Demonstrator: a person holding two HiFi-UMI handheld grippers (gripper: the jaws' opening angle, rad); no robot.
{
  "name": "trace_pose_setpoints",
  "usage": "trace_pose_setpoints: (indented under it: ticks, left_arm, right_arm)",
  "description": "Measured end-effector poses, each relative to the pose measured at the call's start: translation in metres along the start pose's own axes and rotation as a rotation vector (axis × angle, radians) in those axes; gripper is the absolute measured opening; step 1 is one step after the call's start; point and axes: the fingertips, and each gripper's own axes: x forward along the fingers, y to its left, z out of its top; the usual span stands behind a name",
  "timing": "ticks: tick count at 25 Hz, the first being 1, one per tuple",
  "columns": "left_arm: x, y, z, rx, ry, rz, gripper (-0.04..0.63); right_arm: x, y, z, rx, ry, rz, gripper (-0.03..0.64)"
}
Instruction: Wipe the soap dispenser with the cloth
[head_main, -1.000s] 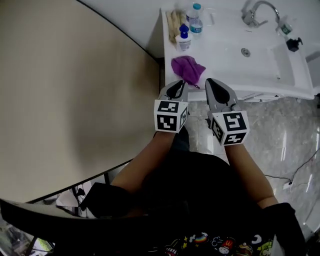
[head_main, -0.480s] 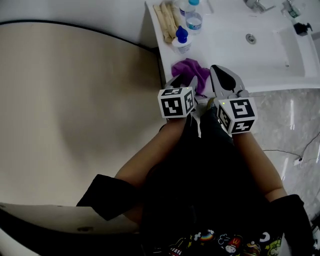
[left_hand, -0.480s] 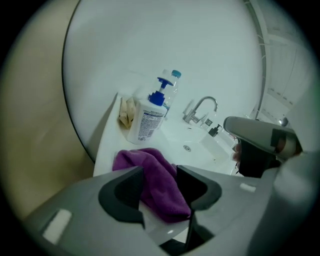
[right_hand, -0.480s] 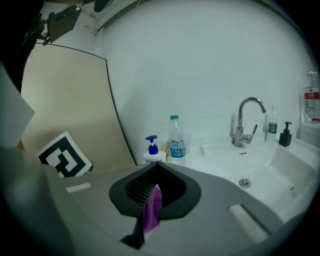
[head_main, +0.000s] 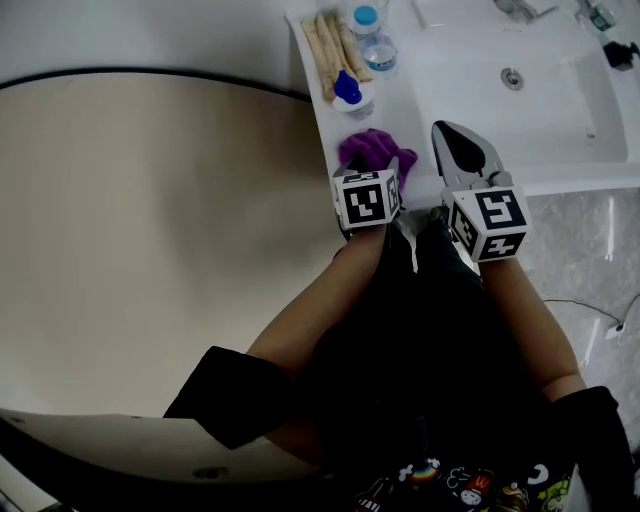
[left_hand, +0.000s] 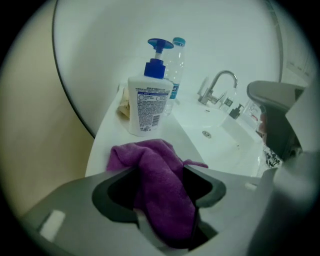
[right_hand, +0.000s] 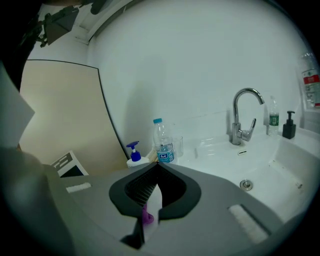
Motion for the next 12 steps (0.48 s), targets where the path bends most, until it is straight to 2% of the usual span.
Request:
trace_pose_setpoints:
  ticks: [3, 5, 12]
  left_arm:
    - [0.004, 0.005, 0.0, 0.024, 0.006, 0.053, 0.223]
    - [0.004, 0.007, 0.002, 0.031, 0.002, 0.066, 0.159]
    - [0.002, 0.005, 0.005, 0.042, -0.023, 0.051, 0.115]
  right_arm:
    - [-0.002, -0.012, -0.001, 0.012, -0.006, 0.009, 0.021]
    - [-0.002, -0.018, 0.0, 0.02, -0.014, 0.014, 0.021]
    - [0.002, -0.022, -0.003, 0.021, -0.026, 0.033, 0.021]
